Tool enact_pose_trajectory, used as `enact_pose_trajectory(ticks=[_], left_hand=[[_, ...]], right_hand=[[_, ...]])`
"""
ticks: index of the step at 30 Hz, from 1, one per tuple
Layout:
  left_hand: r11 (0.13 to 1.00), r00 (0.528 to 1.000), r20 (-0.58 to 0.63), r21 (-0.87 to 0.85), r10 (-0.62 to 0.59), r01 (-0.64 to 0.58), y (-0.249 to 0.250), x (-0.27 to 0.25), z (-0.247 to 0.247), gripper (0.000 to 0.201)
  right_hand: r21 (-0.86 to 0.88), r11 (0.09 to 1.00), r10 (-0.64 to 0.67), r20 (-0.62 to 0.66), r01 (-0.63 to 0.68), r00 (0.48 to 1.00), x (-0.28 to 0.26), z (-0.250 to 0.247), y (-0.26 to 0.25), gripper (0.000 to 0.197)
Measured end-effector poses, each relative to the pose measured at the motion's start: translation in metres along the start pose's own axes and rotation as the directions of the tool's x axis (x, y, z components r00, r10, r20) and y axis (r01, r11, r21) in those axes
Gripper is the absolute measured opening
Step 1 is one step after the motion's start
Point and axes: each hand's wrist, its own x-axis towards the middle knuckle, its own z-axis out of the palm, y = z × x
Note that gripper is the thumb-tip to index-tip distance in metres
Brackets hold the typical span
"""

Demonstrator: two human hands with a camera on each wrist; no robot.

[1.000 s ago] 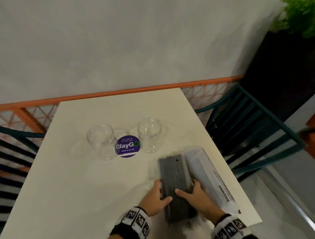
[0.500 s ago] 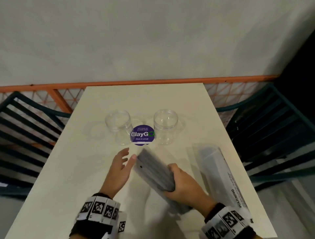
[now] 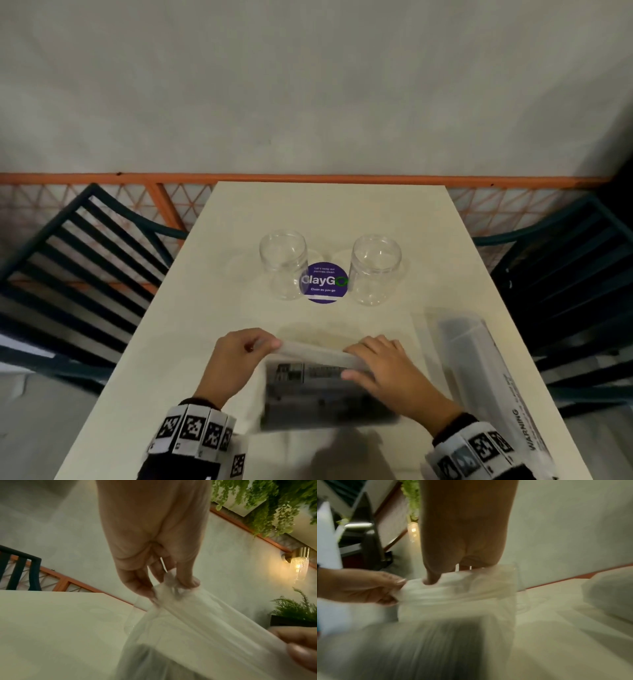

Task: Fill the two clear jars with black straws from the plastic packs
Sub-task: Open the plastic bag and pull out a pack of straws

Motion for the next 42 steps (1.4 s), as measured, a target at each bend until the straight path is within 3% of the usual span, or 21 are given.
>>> enact_pose_trajectory(ticks=[2, 4, 6, 7, 8, 10, 12, 15, 17, 18, 19, 21, 22, 25, 27, 29, 34, 38, 42], left_hand=[[0.999, 0.998, -0.056, -0.034, 0.027, -0.029, -0.003, 0.003, -0.005, 0.012], [0.997, 0.995, -0.084, -0.053, 0.052, -0.057, -0.005, 0.006, -0.008, 0.011], [0.995, 0.993, -0.104, -0.075, 0.051, -0.059, -0.006, 0.011, -0.009, 0.012], [0.993, 0.995, -0.097, -0.110, 0.035, -0.046, -0.004, 0.012, -0.010, 0.009], [0.987, 0.998, -0.058, -0.158, 0.016, -0.025, -0.001, 0.013, -0.010, 0.004], [0.962, 0.993, 0.105, -0.272, 0.045, -0.015, 0.003, 0.010, -0.014, 0.029], [0.944, 0.955, 0.271, -0.330, 0.120, -0.025, 0.005, 0.006, -0.018, 0.054], [0.940, 0.942, 0.299, -0.339, 0.153, -0.045, 0.005, 0.002, -0.021, 0.047], [0.936, 0.972, 0.203, -0.350, 0.121, -0.044, 0.002, 0.001, -0.019, 0.031], [0.932, 0.983, 0.146, -0.358, 0.109, -0.050, 0.002, 0.001, -0.018, 0.021], [0.926, 0.989, 0.101, -0.373, 0.107, -0.062, 0.003, 0.000, -0.017, 0.011], [0.931, 0.993, 0.042, -0.355, 0.112, -0.090, 0.003, -0.002, -0.015, 0.015], [0.934, 0.994, 0.027, -0.345, 0.110, -0.094, 0.003, -0.002, -0.015, 0.015], [0.947, 0.998, -0.013, -0.316, 0.063, -0.064, 0.004, -0.006, -0.018, 0.006], [0.936, 0.998, -0.064, -0.348, 0.023, -0.044, 0.002, -0.005, -0.022, 0.011], [0.927, 0.994, -0.111, -0.371, 0.015, -0.055, 0.003, -0.003, -0.030, 0.016], [0.930, 0.983, -0.182, -0.366, -0.031, -0.038, -0.001, 0.004, -0.050, 0.014], [0.930, 0.987, -0.162, -0.366, -0.015, -0.046, 0.000, 0.007, -0.052, 0.015], [0.959, 0.991, -0.135, -0.283, -0.012, -0.026, -0.003, 0.010, -0.051, 0.018]], right_hand=[[0.112, 0.993, 0.035, -0.111, -0.023, 0.993, 0.000, -0.007, 0.012, 0.060], [0.300, 0.951, 0.147, -0.205, -0.081, 0.968, -0.002, -0.017, 0.020, 0.033], [0.504, 0.856, 0.263, -0.235, -0.114, 0.936, -0.001, -0.027, 0.023, 0.012], [0.586, 0.801, 0.313, -0.237, -0.122, 0.920, 0.001, -0.032, 0.021, 0.013], [0.638, 0.758, 0.358, -0.238, -0.133, 0.903, 0.004, -0.034, 0.022, 0.014], [0.684, 0.707, 0.444, -0.232, -0.179, 0.866, 0.011, -0.037, 0.026, 0.013], [0.717, 0.658, 0.520, -0.210, -0.232, 0.828, 0.016, -0.034, 0.032, 0.014], [0.755, 0.595, 0.584, -0.168, -0.277, 0.794, 0.018, -0.032, 0.035, 0.016], [0.702, 0.645, 0.579, -0.191, -0.302, 0.793, 0.017, -0.030, 0.034, 0.017], [0.616, 0.721, 0.556, -0.242, -0.317, 0.795, 0.016, -0.029, 0.031, 0.016], [0.481, 0.817, 0.505, -0.331, -0.318, 0.797, 0.014, -0.029, 0.025, 0.015], [0.230, 0.955, 0.281, -0.511, -0.186, 0.813, 0.012, -0.029, 0.007, 0.025], [0.174, 0.981, 0.166, -0.518, -0.086, 0.839, 0.012, -0.029, -0.005, 0.033], [0.129, 0.988, -0.033, -0.345, 0.082, 0.938, 0.022, -0.025, -0.036, 0.056], [0.067, 0.992, -0.082, -0.341, 0.111, 0.936, 0.028, -0.022, -0.043, 0.058], [0.091, 0.988, -0.077, -0.407, 0.124, 0.910, 0.028, -0.028, -0.044, 0.052], [0.345, 0.938, 0.127, -0.440, 0.037, 0.889, 0.012, -0.051, -0.017, 0.004], [0.437, 0.899, 0.189, -0.311, -0.036, 0.931, 0.010, -0.051, -0.003, 0.021], [0.537, 0.843, 0.284, -0.393, -0.033, 0.875, 0.014, -0.038, -0.002, 0.023]])
